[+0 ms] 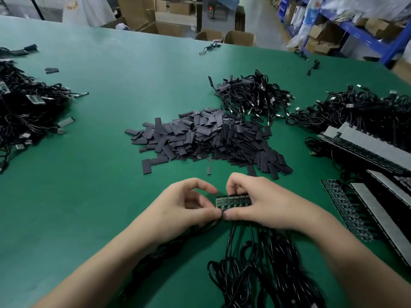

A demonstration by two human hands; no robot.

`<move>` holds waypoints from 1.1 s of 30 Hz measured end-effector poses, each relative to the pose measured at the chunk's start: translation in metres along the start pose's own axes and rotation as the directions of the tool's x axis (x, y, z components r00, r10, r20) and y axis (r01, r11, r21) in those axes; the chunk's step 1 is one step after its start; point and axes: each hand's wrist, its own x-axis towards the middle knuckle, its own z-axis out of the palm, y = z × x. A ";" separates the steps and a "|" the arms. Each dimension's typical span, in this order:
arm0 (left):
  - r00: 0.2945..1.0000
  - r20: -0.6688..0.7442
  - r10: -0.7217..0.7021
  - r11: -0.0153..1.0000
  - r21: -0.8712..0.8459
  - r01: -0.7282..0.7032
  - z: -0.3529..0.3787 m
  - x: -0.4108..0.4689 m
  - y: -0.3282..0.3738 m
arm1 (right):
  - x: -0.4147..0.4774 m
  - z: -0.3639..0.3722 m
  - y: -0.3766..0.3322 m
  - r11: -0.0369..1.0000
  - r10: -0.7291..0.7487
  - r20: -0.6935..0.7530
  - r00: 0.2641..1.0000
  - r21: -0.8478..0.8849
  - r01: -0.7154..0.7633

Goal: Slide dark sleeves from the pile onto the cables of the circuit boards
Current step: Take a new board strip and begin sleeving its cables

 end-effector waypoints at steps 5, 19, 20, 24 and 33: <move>1.000 0.011 0.022 0.994 0.103 -0.023 0.004 0.005 0.006 | -0.006 -0.001 0.006 0.965 -0.022 -0.114 0.993 0.256 0.051; 0.979 0.193 -0.058 0.989 -0.124 0.083 0.005 0.037 0.012 | 0.008 -0.011 0.023 0.955 -0.128 -0.081 0.988 0.258 0.145; 0.977 0.203 -0.059 0.982 -0.165 0.093 0.005 0.038 0.010 | 0.010 -0.010 0.025 0.945 -0.149 -0.077 0.986 0.282 0.165; 0.968 0.246 -0.039 0.964 -0.246 0.102 0.000 0.039 0.008 | 0.014 -0.012 0.027 0.895 -0.219 -0.077 0.973 0.382 0.231; 0.962 0.035 0.270 0.950 -0.172 -0.260 -0.028 0.023 0.034 | 0.006 -0.007 0.029 0.992 -0.063 -0.066 0.996 0.104 0.070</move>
